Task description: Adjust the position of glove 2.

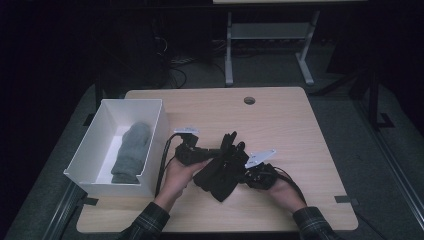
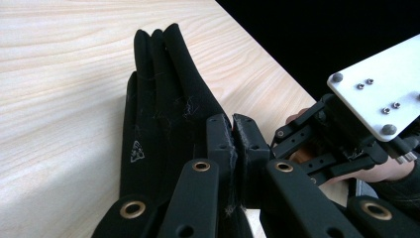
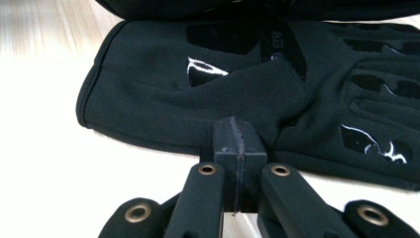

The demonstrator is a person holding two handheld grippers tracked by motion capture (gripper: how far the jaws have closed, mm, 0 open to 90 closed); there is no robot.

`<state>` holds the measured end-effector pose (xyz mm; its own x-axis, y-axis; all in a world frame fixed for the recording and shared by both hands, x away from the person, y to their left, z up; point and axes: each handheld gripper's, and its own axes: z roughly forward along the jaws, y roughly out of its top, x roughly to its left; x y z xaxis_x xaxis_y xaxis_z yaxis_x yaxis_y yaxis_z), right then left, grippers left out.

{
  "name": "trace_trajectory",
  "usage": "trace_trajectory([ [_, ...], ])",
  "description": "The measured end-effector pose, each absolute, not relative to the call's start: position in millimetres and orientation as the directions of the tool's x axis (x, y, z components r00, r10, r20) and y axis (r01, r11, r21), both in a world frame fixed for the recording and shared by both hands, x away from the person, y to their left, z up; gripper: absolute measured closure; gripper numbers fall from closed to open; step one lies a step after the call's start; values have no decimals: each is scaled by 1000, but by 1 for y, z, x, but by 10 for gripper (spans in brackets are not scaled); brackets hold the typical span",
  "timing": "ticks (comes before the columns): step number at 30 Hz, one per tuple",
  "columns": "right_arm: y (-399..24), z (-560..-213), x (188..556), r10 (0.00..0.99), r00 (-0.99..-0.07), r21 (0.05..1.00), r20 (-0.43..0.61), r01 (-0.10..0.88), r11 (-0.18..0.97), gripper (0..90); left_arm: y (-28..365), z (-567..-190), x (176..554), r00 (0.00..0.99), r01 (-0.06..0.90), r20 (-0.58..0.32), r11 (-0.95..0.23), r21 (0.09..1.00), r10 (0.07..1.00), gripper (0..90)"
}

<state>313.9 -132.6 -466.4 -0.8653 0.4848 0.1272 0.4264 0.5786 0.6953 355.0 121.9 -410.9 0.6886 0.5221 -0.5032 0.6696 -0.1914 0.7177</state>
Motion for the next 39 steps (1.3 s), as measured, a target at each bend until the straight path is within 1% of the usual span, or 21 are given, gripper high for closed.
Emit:
trace_trajectory([
  [6,-128,-468,317,483,-866,699,127,424,575,900,115,-412,355,685,671,-500,-191,716,530,865],
  [10,-128,-467,316,486,-865,698,128,426,575,900,107,-416,354,699,660,-472,-229,716,538,864],
  [20,-128,-468,317,486,-866,699,119,421,579,900,91,-426,349,719,653,-464,-274,706,518,852],
  [23,-129,-468,317,489,-865,699,114,419,579,900,89,-428,347,723,652,-470,-275,707,506,827],
  [24,-130,-468,317,492,-863,699,114,421,578,900,89,-428,347,726,650,-474,-272,709,499,810],
  [26,-133,-467,317,500,-859,700,114,426,573,900,88,-427,346,728,645,-472,-264,717,497,742],
  [27,-135,-466,318,504,-857,704,104,421,572,900,88,-427,346,730,643,-471,-263,719,495,737],
  [28,-139,-465,318,513,-852,703,103,427,568,900,89,-426,346,734,641,-472,-268,719,489,754],
  [29,-144,-464,319,519,-850,706,91,422,568,900,89,-426,345,736,638,-466,-273,720,491,793],
  [30,-149,-462,320,535,-841,706,85,430,563,888,90,-426,345,743,632,-458,-286,721,488,845],
  [31,-156,-460,321,551,-830,710,85,439,551,872,89,-425,344,748,628,-453,-296,719,485,875],
  [33,-170,-457,322,588,-804,722,90,459,518,829,88,-426,342,759,620,-443,-321,716,478,894],
  [39,-203,-457,331,690,-721,741,60,495,453,520,72,-437,331,792,587,-387,-413,697,472,895],
])
